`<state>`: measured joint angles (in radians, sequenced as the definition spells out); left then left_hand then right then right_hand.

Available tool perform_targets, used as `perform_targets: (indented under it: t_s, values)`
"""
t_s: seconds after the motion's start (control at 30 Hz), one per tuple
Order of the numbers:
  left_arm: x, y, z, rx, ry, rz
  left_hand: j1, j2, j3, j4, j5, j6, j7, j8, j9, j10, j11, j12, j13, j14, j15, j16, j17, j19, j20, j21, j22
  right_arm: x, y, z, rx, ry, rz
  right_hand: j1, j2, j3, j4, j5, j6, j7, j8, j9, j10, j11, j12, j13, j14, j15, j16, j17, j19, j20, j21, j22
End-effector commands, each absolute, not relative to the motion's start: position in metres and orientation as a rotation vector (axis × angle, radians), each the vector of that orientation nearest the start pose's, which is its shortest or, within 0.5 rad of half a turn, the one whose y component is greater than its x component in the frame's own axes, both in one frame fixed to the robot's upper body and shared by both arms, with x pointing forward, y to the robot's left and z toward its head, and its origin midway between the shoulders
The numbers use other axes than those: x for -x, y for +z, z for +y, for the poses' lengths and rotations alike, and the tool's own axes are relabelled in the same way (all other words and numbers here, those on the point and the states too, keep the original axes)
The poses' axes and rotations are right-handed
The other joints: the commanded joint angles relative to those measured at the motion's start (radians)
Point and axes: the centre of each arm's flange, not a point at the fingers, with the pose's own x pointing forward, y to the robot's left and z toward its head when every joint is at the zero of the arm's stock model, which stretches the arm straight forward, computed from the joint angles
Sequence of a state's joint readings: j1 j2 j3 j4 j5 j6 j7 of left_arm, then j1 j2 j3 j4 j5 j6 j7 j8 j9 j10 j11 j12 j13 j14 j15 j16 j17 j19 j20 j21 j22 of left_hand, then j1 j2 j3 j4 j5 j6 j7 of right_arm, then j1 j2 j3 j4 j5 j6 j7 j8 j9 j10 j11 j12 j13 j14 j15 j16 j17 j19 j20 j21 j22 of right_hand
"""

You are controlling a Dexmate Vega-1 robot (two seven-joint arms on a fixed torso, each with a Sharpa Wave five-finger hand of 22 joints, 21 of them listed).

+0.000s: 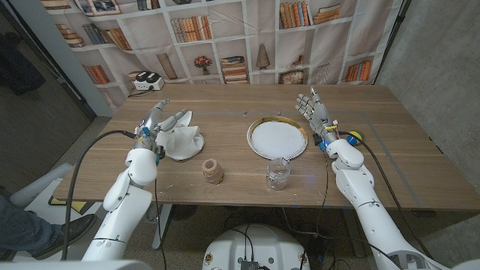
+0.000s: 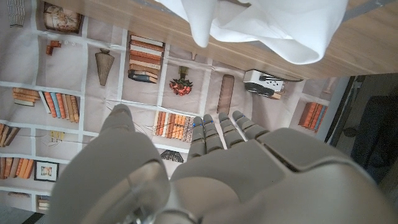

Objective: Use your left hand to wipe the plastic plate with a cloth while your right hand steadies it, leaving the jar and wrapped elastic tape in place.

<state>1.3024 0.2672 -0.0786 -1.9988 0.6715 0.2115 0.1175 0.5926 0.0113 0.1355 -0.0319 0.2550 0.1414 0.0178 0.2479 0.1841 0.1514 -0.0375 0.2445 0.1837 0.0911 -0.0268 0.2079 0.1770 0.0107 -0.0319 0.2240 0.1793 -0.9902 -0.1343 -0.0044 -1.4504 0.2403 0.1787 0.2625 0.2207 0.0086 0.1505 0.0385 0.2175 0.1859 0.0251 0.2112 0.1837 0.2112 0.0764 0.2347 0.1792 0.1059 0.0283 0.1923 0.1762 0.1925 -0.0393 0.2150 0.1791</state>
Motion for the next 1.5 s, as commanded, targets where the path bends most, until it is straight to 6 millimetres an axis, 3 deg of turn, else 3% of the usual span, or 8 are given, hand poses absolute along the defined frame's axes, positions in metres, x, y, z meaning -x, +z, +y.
perform_targets:
  t_s: [0.03,0.43,0.63,0.8,0.97,1.17,1.33,1.5]
  values:
    - [-0.5058,-0.0249,0.3308,-0.995,0.542,-0.448,0.017,-0.005,0.003,-0.011,-0.002,0.001,0.004,-0.006,0.004,0.006,0.002,-0.006,0.006,0.005,0.001,-0.005,0.002,0.0,-0.018,0.002,0.005,-0.6269,-0.0439,-0.2491,-0.031,0.269,-0.634,0.007,0.005,0.0,-0.002,-0.005,0.012,0.004,-0.001,0.002,0.006,0.001,0.004,0.004,0.009,0.0,0.0,0.004,0.009,-0.005,0.0,0.005]
    - [-0.5006,-0.0247,0.3261,-1.106,0.568,-0.371,0.05,-0.014,0.005,-0.033,-0.006,0.018,0.004,-0.007,0.004,0.001,0.004,-0.016,0.006,-0.006,0.005,-0.014,0.001,-0.011,-0.015,-0.006,0.005,-0.6268,-0.046,-0.2497,-0.022,0.273,-0.612,0.008,0.007,0.0,-0.003,-0.006,0.012,0.003,-0.003,0.003,0.007,0.006,0.002,0.004,0.008,0.005,-0.002,0.004,0.009,-0.004,-0.002,0.005]
    - [-0.5001,-0.0251,0.3273,-1.146,0.576,-0.331,0.075,-0.019,0.007,-0.049,-0.008,0.019,0.025,-0.014,0.004,0.001,0.038,-0.022,0.006,-0.001,0.024,-0.016,0.0,-0.002,-0.03,-0.006,0.004,-0.6272,-0.0448,-0.2485,-0.02,0.274,-0.601,0.008,0.008,-0.001,-0.003,-0.007,0.009,0.005,-0.006,0.003,0.004,0.006,0.0,0.005,0.008,0.005,-0.003,0.005,0.008,-0.003,-0.003,0.005]
    - [-0.4997,-0.0255,0.3289,-1.165,0.574,-0.311,0.095,-0.027,0.005,-0.061,-0.01,-0.015,-0.009,-0.034,0.004,-0.016,0.052,-0.034,0.006,-0.012,0.037,-0.023,0.0,-0.009,-0.016,-0.011,0.005,-0.6283,-0.0447,-0.2455,-0.021,0.279,-0.599,0.007,0.008,-0.002,-0.003,-0.007,0.007,0.006,-0.007,0.003,0.004,0.006,-0.001,0.005,0.008,0.004,-0.003,0.005,0.007,-0.002,-0.004,0.005]
    - [-0.4996,-0.0249,0.3285,-1.197,0.553,-0.27,0.097,-0.032,0.001,-0.063,-0.012,-0.024,-0.01,-0.039,0.004,-0.019,0.05,-0.036,0.006,-0.015,0.036,-0.023,0.0,-0.012,-0.006,-0.012,0.005,-0.6293,-0.0455,-0.2437,-0.02,0.285,-0.592,0.005,0.009,-0.003,-0.003,-0.008,0.001,0.009,-0.01,0.003,0.003,0.007,-0.002,0.005,0.006,0.007,-0.004,0.005,0.006,-0.002,-0.005,0.005]
    - [-0.5017,-0.0213,0.3299,-1.228,0.489,-0.211,0.092,-0.048,-0.014,-0.064,-0.015,-0.013,0.019,-0.04,0.005,-0.009,0.054,-0.035,0.007,-0.001,0.036,-0.018,0.003,0.062,0.048,0.013,0.007,-0.6296,-0.0467,-0.2421,-0.023,0.285,-0.594,0.004,0.009,-0.004,-0.003,-0.009,-0.005,0.012,-0.013,0.003,-0.001,0.01,-0.005,0.005,0.005,0.009,-0.005,0.005,0.004,0.001,-0.006,0.005]
    - [-0.5047,-0.0198,0.33,-1.257,0.47,-0.167,0.081,-0.054,-0.025,-0.059,-0.017,-0.001,0.038,-0.04,0.005,0.014,0.05,-0.03,0.007,0.03,0.033,-0.007,0.006,0.122,0.071,0.033,0.009,-0.6288,-0.0479,-0.241,-0.03,0.279,-0.588,0.003,0.008,-0.005,-0.003,-0.009,-0.009,0.014,-0.015,0.003,0.0,0.009,-0.005,0.005,0.005,0.009,-0.005,0.005,0.003,0.004,-0.007,0.005]
    - [-0.5073,-0.0199,0.3301,-1.249,0.472,-0.152,0.089,-0.059,-0.032,-0.063,-0.017,0.001,0.043,-0.043,0.005,0.025,0.055,-0.031,0.007,0.045,0.037,-0.008,0.007,0.178,0.137,0.047,0.008,-0.6265,-0.0512,-0.2408,-0.032,0.277,-0.584,0.002,0.008,-0.006,-0.003,-0.01,-0.01,0.013,-0.016,0.003,-0.001,0.013,-0.006,0.005,0.006,0.009,-0.005,0.005,0.002,0.006,-0.008,0.005]
